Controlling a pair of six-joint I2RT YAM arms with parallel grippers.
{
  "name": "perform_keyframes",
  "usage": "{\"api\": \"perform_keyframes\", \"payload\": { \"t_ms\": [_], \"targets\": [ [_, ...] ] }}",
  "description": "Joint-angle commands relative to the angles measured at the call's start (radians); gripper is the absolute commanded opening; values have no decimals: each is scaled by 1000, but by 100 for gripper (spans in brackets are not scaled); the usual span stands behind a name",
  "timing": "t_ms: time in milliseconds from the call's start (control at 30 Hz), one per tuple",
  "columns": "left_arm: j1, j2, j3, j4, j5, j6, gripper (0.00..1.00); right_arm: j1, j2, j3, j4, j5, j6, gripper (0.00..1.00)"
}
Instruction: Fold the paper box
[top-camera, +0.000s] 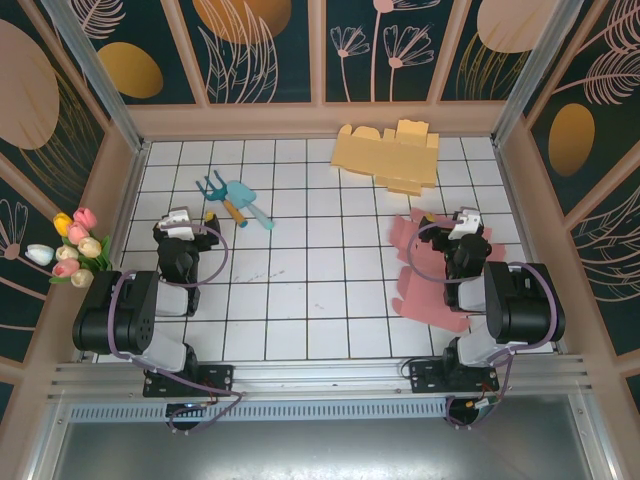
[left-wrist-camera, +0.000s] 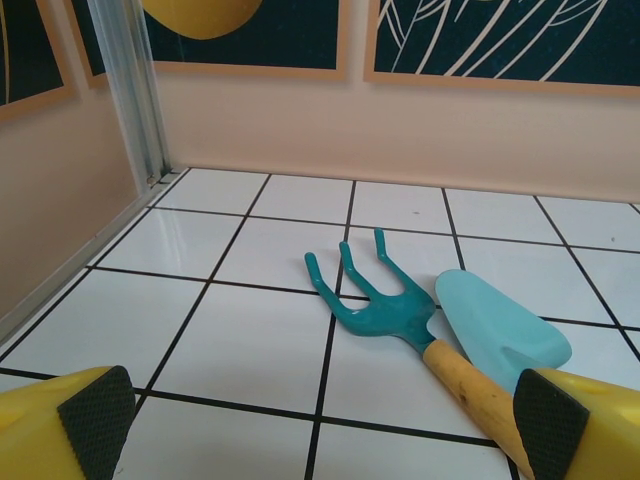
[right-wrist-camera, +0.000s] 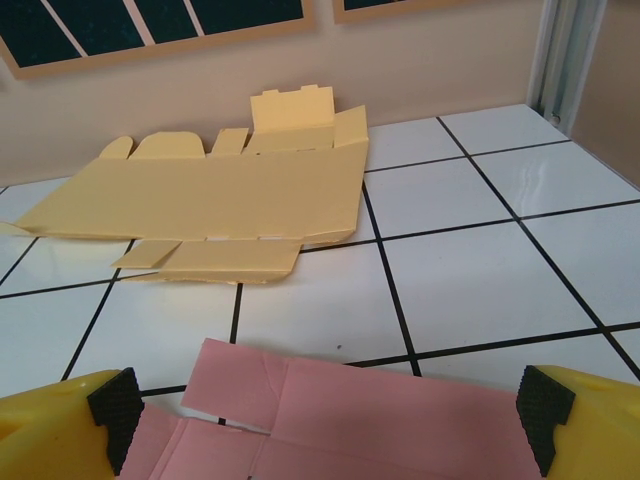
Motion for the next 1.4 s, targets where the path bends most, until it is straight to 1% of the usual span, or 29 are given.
{"api": "perform_keyframes", "payload": {
  "t_ms": [0, 200, 267, 300, 333, 400, 467, 500, 533, 567, 600, 667, 700, 733, 800, 833, 867, 900, 933, 967, 1000, 1100, 1167, 1233, 1333, 1367],
  "targets": [
    [7, -5, 11, 8, 17, -7, 99, -6, 6, 17, 19, -20, -7, 99],
    [7, -7, 6, 14, 17, -3, 99, -4, 6, 19, 16, -19, -8, 99],
    [3, -16, 7, 5, 52, 16, 99, 3, 7, 18, 18, -3, -13, 99],
    [-3, -28, 8, -5, 47, 22, 99, 9, -5, 27, -8, 4, -19, 99],
    [-8, -54, 16, -38, 34, 24, 99, 23, -46, 49, -77, 22, -25, 99],
    [-15, -133, 58, -188, 2, 14, 99, 36, -145, 65, -187, 77, -17, 98],
    [-25, -205, 86, -304, -87, -27, 99, 52, -249, 63, -256, 216, 37, 99],
    [-26, -243, 85, -332, -130, -63, 99, 52, -307, 73, -320, 251, 82, 99],
    [-26, -284, 85, -361, -170, -111, 99, 50, -364, 85, -383, 260, 102, 99],
    [-26, -319, 92, -397, -185, -141, 99, 53, -409, 96, -445, 277, 118, 99],
    [-25, -364, 99, -434, -183, -167, 99, 56, -454, 114, -513, 312, 152, 99],
    [-26, -445, 107, -484, -170, -273, 99, 55, -518, 170, -693, 385, 234, 99],
    [-26, -479, 116, -518, -147, -333, 99, 54, -535, 213, -799, 401, 288, 99],
    [-26, -510, 129, -542, -101, -379, 99, 54, -539, 256, -893, 394, 329, 99],
    [-26, -546, 161, -590, 38, -453, 99, 56, -525, 315, -1031, 334, 389, 99],
    [-26, -559, 188, -627, 119, -492, 99, 57, -512, 332, -1076, 292, 428, 99],
    [-25, -568, 212, -669, 175, -539, 99, 57, -496, 339, -1103, 246, 456, 99],
    [-26, -575, 231, -719, 224, -600, 99, 61, -473, 345, -1123, 197, 479, 99],
    [-33, -579, 239, -752, 261, -662, 99, 72, -452, 350, -1136, 172, 501, 99],
    [-45, -584, 237, -760, 286, -695, 99, 84, -432, 356, -1145, 165, 518, 99],
    [-76, -589, 230, -764, 287, -712, 99, 103, -411, 363, -1153, 167, 531, 99],
    [-202, -596, 253, -842, 159, -708, 99, 158, -363, 376, -1136, 189, 548, 99],
    [-276, -575, 262, -837, 112, -706, 99, 189, -320, 377, -1098, 198, 553, 99],
    [-332, -531, 263, -804, 98, -707, 99, 208, -245, 387, -1058, 182, 560, 99],
    [-382, -448, 277, -771, 100, -702, 99, 221, -124, 427, -1032, 119, 548, 99],
    [-394, -421, 280, -759, 101, -697, 99, 231, -91, 440, -1030, 116, 538, 99]
  ]
}}
